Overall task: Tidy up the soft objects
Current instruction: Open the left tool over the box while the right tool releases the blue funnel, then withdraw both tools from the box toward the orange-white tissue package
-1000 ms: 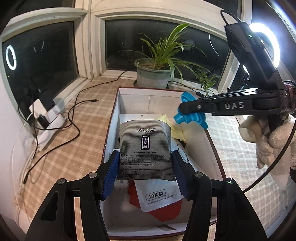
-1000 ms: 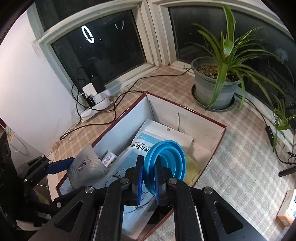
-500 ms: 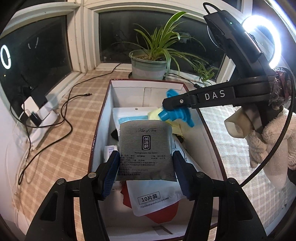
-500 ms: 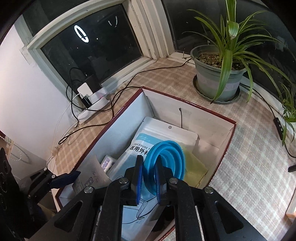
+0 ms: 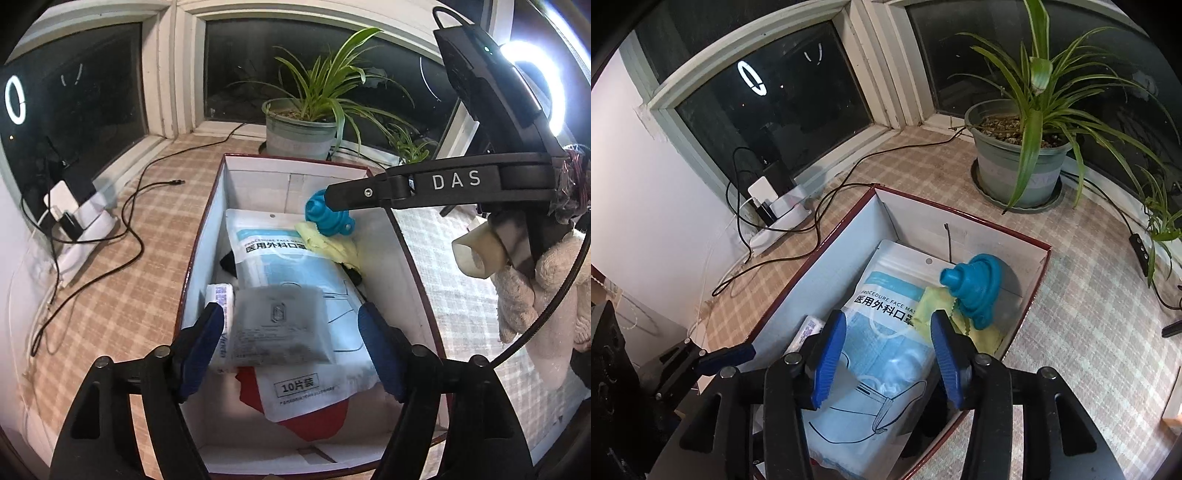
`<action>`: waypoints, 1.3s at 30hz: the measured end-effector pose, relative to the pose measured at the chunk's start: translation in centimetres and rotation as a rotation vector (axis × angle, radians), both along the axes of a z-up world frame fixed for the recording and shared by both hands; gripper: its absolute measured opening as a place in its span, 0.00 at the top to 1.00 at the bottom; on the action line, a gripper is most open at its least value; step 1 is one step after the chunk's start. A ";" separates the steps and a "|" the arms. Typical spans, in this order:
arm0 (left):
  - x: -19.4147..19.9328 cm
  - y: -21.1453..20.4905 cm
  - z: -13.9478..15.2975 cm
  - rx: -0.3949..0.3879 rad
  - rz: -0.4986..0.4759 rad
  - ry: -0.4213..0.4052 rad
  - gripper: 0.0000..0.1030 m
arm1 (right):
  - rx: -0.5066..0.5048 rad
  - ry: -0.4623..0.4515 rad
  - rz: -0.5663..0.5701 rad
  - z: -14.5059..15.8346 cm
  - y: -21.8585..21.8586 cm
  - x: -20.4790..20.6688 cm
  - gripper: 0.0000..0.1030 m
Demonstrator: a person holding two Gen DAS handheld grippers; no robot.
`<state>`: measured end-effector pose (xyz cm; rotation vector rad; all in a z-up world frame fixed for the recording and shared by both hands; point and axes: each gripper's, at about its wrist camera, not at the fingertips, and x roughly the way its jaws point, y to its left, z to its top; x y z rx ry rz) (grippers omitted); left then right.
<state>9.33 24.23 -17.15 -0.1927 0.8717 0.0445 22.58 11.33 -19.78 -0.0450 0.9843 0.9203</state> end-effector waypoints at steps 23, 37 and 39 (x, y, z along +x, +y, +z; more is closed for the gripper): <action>-2.7 -2.0 2.7 0.027 0.039 -0.039 0.26 | 0.053 -0.029 -0.055 0.9 -6.6 -2.7 0.45; -3.7 -8.6 4.6 0.040 0.014 -0.085 0.26 | 0.046 -0.089 -0.164 0.9 -17.8 -4.6 0.45; -3.6 -9.8 4.7 0.036 0.004 -0.087 0.26 | 0.045 -0.100 -0.183 0.9 -19.5 -4.9 0.45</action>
